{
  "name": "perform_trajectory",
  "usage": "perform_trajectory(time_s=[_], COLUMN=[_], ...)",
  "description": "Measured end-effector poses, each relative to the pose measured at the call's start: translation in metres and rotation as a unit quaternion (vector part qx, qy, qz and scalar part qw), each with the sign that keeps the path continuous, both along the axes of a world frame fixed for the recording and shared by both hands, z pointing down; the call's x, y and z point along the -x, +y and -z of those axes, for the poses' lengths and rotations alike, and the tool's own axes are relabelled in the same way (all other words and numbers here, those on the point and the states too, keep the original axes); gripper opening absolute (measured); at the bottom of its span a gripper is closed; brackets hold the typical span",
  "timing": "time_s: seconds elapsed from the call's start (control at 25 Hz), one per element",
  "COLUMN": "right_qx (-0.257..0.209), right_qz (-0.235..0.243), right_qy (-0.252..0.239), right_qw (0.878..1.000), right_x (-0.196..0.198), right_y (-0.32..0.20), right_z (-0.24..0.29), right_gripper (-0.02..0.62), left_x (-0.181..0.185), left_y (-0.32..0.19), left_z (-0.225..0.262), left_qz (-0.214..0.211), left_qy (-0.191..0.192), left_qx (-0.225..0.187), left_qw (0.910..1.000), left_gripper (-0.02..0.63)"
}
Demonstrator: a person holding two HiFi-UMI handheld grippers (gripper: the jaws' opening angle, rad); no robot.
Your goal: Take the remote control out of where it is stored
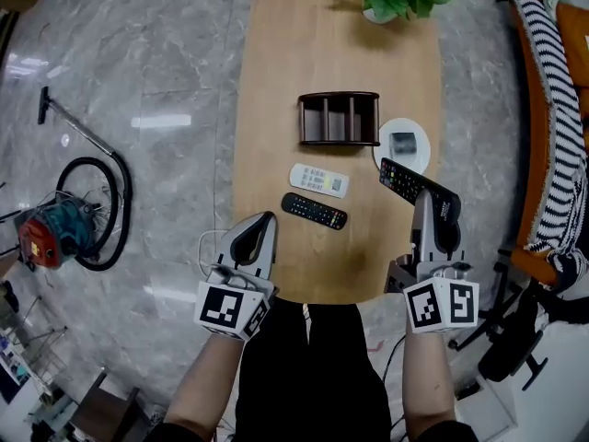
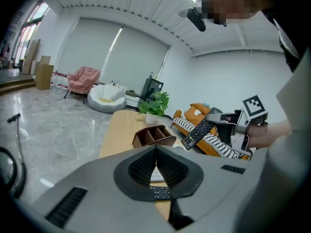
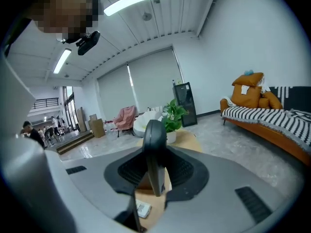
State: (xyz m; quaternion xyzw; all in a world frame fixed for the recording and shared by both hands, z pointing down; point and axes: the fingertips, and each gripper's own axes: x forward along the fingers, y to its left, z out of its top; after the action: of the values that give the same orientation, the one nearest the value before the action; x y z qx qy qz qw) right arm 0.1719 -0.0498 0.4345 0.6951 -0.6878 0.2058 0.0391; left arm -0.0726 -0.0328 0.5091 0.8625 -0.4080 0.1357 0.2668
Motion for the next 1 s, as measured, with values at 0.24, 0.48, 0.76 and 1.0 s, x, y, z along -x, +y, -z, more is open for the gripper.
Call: perform_trajectory(time_s=[0.24,0.48,0.76,1.0], right_qx=[0.061,0.099,0.087,0.064], right_qz=[-0.033,-0.188,-0.327,-0.388], right_qy=[-0.057,-0.248,-0.407,-0.474], right_qw=[0.996,0.945,0.848,0.788], right_x=[-0.007,-0.038,-0.063,-0.074], right_y=[0.055,0.108,0.137,0.144], right_z=[-0.045,-0.107,-0.163,-0.187], right_gripper=[0.114,0.114,0.114,0.114], left_x=[-0.012,-0.018,-0.031,-0.052], left_y=[0.012,0.02,0.024,0.022], left_z=[-0.006,-0.018,-0.029,-0.034], left_qz=[-0.031,-0.054,-0.077,-0.1], left_qy=[-0.001,-0.011,-0.021,-0.023], left_qx=[0.012,0.025,0.036,0.04], left_qw=[0.9995,0.9982,0.9962,0.9939], left_gripper=[0.008,0.006,0.007,0.007])
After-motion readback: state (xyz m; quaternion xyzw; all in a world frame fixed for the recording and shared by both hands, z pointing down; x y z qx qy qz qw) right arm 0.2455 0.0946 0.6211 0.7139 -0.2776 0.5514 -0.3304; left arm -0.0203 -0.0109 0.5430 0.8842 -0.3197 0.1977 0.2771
